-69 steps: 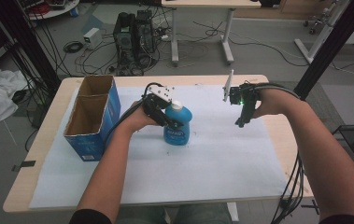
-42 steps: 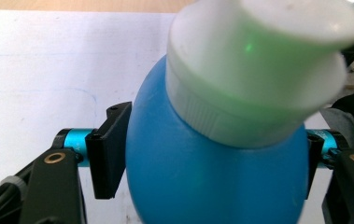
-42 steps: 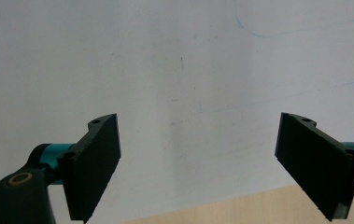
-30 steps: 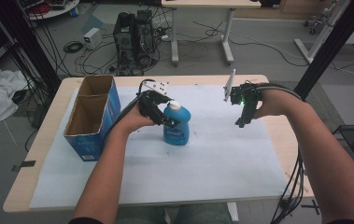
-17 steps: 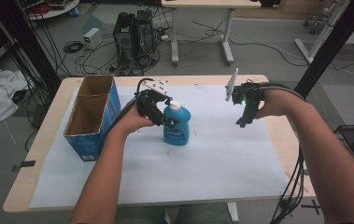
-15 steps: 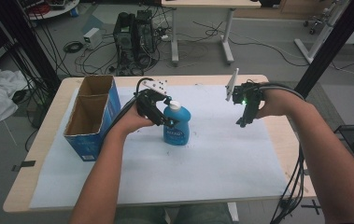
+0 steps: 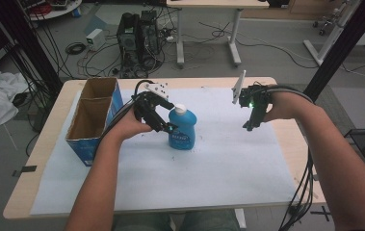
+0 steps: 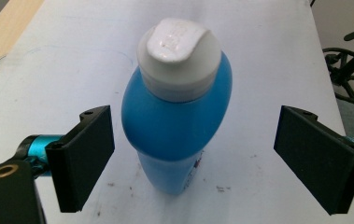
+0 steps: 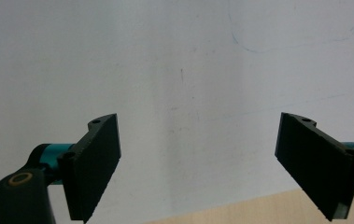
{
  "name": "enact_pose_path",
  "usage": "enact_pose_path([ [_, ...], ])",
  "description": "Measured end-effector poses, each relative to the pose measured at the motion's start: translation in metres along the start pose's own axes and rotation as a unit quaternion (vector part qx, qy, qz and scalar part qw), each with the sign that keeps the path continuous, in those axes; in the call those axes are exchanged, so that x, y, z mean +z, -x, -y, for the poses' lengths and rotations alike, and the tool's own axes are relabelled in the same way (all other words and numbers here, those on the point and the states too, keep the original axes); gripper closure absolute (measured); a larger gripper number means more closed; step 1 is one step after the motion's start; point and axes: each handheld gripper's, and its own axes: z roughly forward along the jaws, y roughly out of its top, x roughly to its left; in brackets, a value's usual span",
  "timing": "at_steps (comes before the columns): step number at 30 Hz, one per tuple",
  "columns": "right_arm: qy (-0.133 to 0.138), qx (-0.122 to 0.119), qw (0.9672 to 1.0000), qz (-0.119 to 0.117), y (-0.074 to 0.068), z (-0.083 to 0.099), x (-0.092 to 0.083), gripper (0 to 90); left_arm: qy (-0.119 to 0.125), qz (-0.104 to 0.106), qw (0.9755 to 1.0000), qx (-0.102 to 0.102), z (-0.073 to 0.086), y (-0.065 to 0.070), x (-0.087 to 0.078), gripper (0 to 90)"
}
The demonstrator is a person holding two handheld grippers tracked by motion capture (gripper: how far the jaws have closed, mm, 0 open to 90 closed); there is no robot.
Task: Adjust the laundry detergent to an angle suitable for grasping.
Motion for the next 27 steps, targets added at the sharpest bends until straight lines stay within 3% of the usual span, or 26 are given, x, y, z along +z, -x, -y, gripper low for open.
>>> enact_pose_path([
  [1, 0.007, 0.030, 0.9995, -0.008, -0.004, -0.001, 0.001, 13.3, 0.000, -0.003, 1.0000, -0.009, -0.001, 0.002, -0.002, 11.1],
  [2, 0.009, 0.030, 0.9995, -0.009, -0.004, -0.001, 0.001, 13.3, -0.012, -0.005, 0.9999, 0.000, -0.001, 0.002, -0.005, 10.5],
  [3, 0.008, 0.029, 0.9995, -0.008, -0.004, -0.001, 0.001, 13.3, -0.004, -0.006, 0.9998, -0.017, -0.002, 0.006, -0.006, 10.3],
  [4, 0.008, 0.022, 0.9997, -0.005, -0.004, -0.001, 0.001, 13.3, -0.011, -0.008, 0.9999, -0.006, -0.003, 0.006, -0.009, 9.9],
  [6, 0.009, 0.028, 0.9995, -0.006, -0.004, -0.002, 0.000, 13.3, -0.030, -0.014, 0.9994, 0.000, -0.006, 0.009, -0.015, 9.2],
  [7, 0.010, 0.028, 0.9995, -0.006, -0.004, -0.002, 0.000, 13.3, -0.031, -0.017, 0.9993, -0.009, -0.008, 0.011, -0.016, 8.3],
  [8, 0.010, 0.027, 0.9995, -0.007, -0.004, -0.002, 0.000, 13.3, -0.043, -0.020, 0.9989, -0.001, -0.010, 0.012, -0.019, 7.5],
  [13, 0.012, 0.031, 0.9994, -0.012, -0.005, -0.003, 0.000, 13.3, -0.088, -0.049, 0.9949, -0.002, -0.017, 0.021, -0.029, 6.5],
  [14, 0.010, 0.030, 0.9994, -0.011, -0.005, -0.003, 0.000, 13.3, -0.107, -0.050, 0.9930, 0.013, -0.018, 0.020, -0.033, 6.5],
  [15, 0.010, 0.030, 0.9995, -0.010, -0.005, -0.004, 0.000, 13.3, -0.103, -0.056, 0.9931, 0.002, -0.018, 0.023, -0.033, 6.4],
  [16, 0.009, 0.029, 0.9995, -0.009, -0.005, -0.004, 0.000, 13.3, -0.113, -0.060, 0.9917, 0.007, -0.019, 0.024, -0.036, 6.4],
  [18, 0.010, 0.029, 0.9995, -0.011, -0.006, -0.004, 0.000, 13.3, -0.106, -0.070, 0.9918, -0.014, -0.020, 0.029, -0.037, 6.4],
  [19, 0.011, 0.029, 0.9994, -0.013, -0.006, -0.005, 0.000, 13.3, -0.136, -0.064, 0.9887, 0.007, -0.021, 0.027, -0.042, 6.5],
  [23, 0.011, 0.029, 0.9995, -0.011, -0.008, -0.006, -0.001, 13.3, -0.171, -0.053, 0.9838, 0.010, -0.026, 0.029, -0.050, 6.4],
  [24, 0.009, 0.027, 0.9996, -0.008, -0.008, -0.006, -0.001, 13.3, -0.188, -0.045, 0.9811, 0.013, -0.027, 0.030, -0.052, 6.5],
  [25, 0.009, 0.030, 0.9994, -0.014, -0.009, -0.007, -0.002, 13.3, -0.193, -0.041, 0.9802, 0.008, -0.028, 0.032, -0.052, 6.4],
  [27, 0.011, 0.026, 0.9995, -0.013, -0.010, -0.007, -0.002, 13.3, -0.222, -0.025, 0.9746, 0.014, -0.031, 0.032, -0.053, 6.5],
])
